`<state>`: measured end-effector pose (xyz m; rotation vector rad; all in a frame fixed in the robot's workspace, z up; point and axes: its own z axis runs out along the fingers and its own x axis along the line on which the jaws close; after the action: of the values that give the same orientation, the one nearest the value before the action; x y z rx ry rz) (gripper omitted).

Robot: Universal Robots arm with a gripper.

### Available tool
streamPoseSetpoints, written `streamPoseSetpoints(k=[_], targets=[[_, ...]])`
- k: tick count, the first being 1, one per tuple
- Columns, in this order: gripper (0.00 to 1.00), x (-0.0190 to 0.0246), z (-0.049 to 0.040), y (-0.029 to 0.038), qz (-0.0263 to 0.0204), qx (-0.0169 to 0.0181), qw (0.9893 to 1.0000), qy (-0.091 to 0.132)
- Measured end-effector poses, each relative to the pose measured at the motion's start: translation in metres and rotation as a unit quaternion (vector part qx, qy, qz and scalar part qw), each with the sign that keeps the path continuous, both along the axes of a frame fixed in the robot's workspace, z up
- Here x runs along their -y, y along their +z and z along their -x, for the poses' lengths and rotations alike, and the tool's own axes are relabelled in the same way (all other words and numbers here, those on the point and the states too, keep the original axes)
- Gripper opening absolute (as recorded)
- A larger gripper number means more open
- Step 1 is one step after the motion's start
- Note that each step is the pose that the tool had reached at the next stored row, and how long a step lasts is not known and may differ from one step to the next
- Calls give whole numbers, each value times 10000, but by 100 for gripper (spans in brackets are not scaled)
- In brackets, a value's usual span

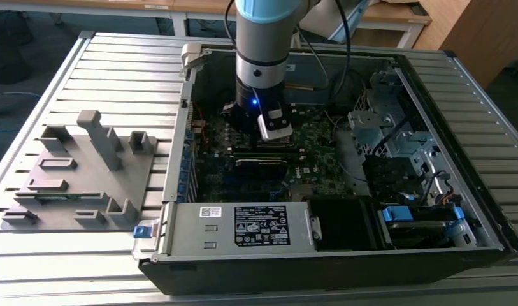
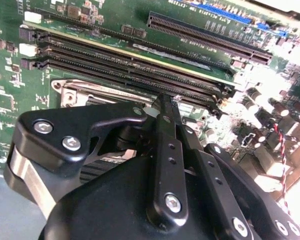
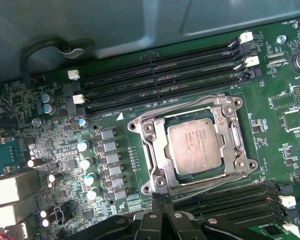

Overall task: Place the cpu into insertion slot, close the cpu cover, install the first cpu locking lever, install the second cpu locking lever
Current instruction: 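Install the second cpu locking lever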

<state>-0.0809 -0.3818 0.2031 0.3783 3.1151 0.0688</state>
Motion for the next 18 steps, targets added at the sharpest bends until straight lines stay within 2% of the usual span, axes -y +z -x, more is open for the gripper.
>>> streamPoseSetpoints(k=[2, 5, 9, 14, 18], targets=[[10, 11, 0, -3, -29, 0, 10000, 0], [10, 31, 0, -13, -141, 0, 9999, 0], [10, 56, 0, -17, -243, 0, 9997, 0], [10, 97, 0, -30, -328, 0, 9995, 0], [10, 111, 0, -33, -397, 0, 9992, 0]])
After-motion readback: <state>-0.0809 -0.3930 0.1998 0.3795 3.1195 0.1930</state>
